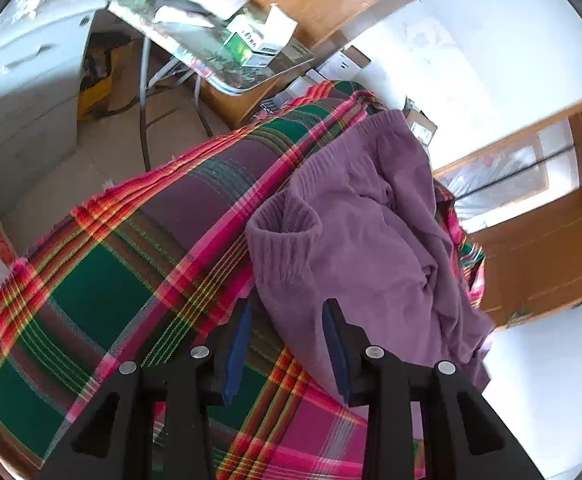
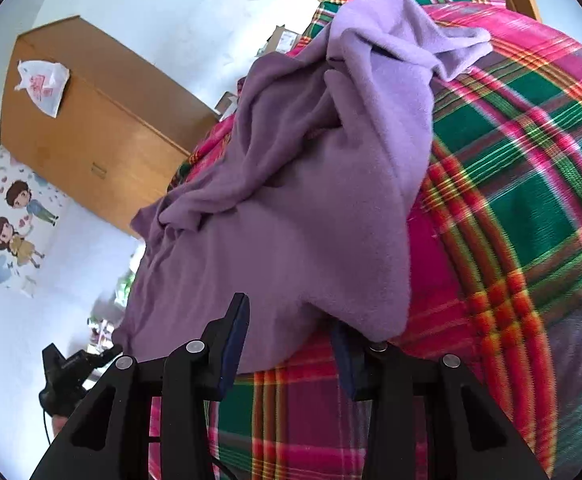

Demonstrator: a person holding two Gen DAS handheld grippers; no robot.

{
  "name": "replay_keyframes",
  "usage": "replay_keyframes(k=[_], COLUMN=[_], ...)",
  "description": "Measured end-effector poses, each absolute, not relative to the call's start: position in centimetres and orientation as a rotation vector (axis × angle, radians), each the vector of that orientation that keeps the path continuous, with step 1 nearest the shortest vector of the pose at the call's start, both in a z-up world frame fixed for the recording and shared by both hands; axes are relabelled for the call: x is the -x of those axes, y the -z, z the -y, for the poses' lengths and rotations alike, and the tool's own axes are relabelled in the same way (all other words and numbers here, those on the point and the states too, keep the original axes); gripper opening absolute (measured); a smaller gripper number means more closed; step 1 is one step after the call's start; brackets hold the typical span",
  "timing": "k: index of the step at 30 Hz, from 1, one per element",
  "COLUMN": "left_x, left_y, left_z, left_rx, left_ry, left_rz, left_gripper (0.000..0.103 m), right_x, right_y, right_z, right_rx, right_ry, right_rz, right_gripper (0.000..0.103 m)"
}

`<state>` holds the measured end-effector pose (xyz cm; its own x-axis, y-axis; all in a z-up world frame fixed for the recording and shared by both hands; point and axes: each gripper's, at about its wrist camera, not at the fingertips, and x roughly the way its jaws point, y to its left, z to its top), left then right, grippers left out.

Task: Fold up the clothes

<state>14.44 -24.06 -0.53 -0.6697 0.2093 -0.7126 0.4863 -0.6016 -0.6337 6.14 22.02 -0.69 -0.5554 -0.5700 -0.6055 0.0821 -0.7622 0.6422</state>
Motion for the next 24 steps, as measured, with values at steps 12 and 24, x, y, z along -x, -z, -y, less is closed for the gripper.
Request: replay_keyframes(k=[12,24], left_x=[-14.6,-13.4], left_y=[1.0,-0.2], left_z=[24.7,23.0], left_rx=[-1.182,-1.215], left_ry=[2.366,2.367], left_rz=[-1.364,-1.278], left_gripper=[0.014,0.050], right_x=[-6.2,-5.4], right_y=[1.0,1.4], right_z=[-22.0,-21.9], right_rx=[-1.217,-1.218], right_ry=[2.341,2.315], right_rz=[0.786,0.808], right_gripper=[0.008,0.010])
